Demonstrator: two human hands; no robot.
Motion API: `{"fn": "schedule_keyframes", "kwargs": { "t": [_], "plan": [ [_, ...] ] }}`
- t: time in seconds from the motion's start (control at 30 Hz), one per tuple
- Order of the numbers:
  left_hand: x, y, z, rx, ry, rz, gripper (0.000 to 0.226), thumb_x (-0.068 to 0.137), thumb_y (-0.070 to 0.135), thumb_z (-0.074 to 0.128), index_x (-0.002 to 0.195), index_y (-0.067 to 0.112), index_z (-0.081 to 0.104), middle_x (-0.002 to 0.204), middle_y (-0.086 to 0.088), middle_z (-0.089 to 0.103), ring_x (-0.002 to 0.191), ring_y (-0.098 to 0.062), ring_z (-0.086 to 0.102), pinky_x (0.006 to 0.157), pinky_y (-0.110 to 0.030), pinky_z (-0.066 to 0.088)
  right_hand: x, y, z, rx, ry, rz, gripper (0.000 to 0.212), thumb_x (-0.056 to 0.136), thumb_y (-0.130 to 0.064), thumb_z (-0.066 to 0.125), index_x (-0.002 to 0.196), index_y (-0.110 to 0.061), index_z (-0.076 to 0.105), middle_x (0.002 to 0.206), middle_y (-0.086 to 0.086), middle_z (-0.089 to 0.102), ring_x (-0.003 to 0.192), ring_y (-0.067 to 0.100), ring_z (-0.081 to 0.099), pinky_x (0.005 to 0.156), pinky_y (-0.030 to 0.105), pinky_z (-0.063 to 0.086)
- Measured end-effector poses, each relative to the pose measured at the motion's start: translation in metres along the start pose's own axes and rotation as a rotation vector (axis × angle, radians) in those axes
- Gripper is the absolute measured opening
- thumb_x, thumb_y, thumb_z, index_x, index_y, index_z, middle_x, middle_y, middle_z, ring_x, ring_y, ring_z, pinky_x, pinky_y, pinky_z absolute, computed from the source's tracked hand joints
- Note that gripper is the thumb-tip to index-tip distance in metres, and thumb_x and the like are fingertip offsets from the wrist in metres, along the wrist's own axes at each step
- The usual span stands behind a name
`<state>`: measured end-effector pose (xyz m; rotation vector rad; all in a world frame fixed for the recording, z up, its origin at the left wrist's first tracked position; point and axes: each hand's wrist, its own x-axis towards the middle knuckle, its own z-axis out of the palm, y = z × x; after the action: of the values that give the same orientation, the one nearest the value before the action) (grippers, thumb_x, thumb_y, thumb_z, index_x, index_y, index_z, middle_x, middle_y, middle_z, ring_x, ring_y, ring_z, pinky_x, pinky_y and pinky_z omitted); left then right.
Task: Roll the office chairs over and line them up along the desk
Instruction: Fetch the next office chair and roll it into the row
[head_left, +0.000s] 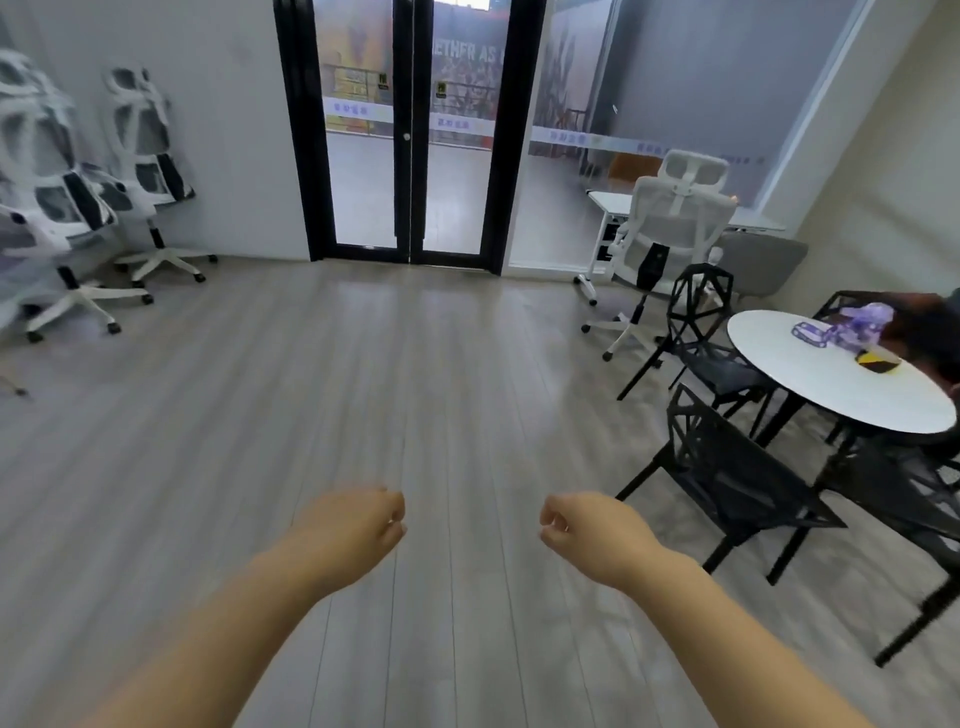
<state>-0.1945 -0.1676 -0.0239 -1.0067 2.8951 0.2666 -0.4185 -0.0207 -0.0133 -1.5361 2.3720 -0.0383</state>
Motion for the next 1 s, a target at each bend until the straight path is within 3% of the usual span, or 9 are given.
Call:
{"fn": "schedule_keyframes", "kwargs": {
  "t": [0.17,0.3,0.47,0.87,1.0],
  "plan": [
    [0.130,-0.046,-0.004,-0.012,0.002,0.015,0.026,0.097,0.039,0.036,0.105,0.023,0.054,0.099,0.007,0.056,0.085,-0.013,0.051,0.068,-0.026,0.036,0.130,0.012,-0.019,0.010,-0.024,-0.022,0.026,0.095,-0.039,0.044,0.112,-0.023,0.057,0.109,-0.004,0.062,0.091,0.016,0.056,0.071,0.028,0.044],
    [0.242,-0.090,-0.024,0.014,0.035,0.063,0.026,0.096,0.039,0.036,0.105,0.023,0.055,0.104,0.006,0.059,0.080,-0.012,0.047,0.064,-0.026,0.031,0.235,0.021,-0.050,0.051,-0.018,0.044,0.024,0.094,-0.039,0.046,0.108,-0.024,0.058,0.106,-0.004,0.062,0.091,0.016,0.057,0.078,0.031,0.050],
    [0.378,-0.122,-0.066,0.032,0.020,0.133,0.027,0.097,0.037,0.034,0.103,0.019,0.054,0.103,0.004,0.058,0.080,-0.014,0.048,0.061,-0.028,0.031,0.346,0.043,-0.095,0.085,-0.004,0.091,0.021,0.095,-0.038,0.045,0.103,-0.023,0.059,0.102,-0.005,0.062,0.087,0.016,0.057,0.075,0.032,0.050],
    [0.695,-0.086,-0.081,0.065,-0.056,0.297,0.027,0.096,0.040,0.034,0.107,0.024,0.053,0.107,0.006,0.057,0.094,-0.016,0.054,0.070,-0.027,0.039,0.565,0.207,-0.166,0.111,0.023,0.215,0.024,0.095,-0.036,0.045,0.106,-0.021,0.060,0.106,-0.003,0.062,0.089,0.017,0.056,0.076,0.032,0.047],
    [0.813,-0.051,-0.100,0.093,-0.014,0.315,0.028,0.097,0.040,0.034,0.109,0.024,0.053,0.109,0.007,0.058,0.097,-0.016,0.055,0.069,-0.026,0.034,0.647,0.282,-0.204,0.123,0.038,0.211,0.023,0.094,-0.035,0.044,0.106,-0.022,0.060,0.102,-0.004,0.060,0.084,0.016,0.052,0.069,0.029,0.041]
  ]
}}
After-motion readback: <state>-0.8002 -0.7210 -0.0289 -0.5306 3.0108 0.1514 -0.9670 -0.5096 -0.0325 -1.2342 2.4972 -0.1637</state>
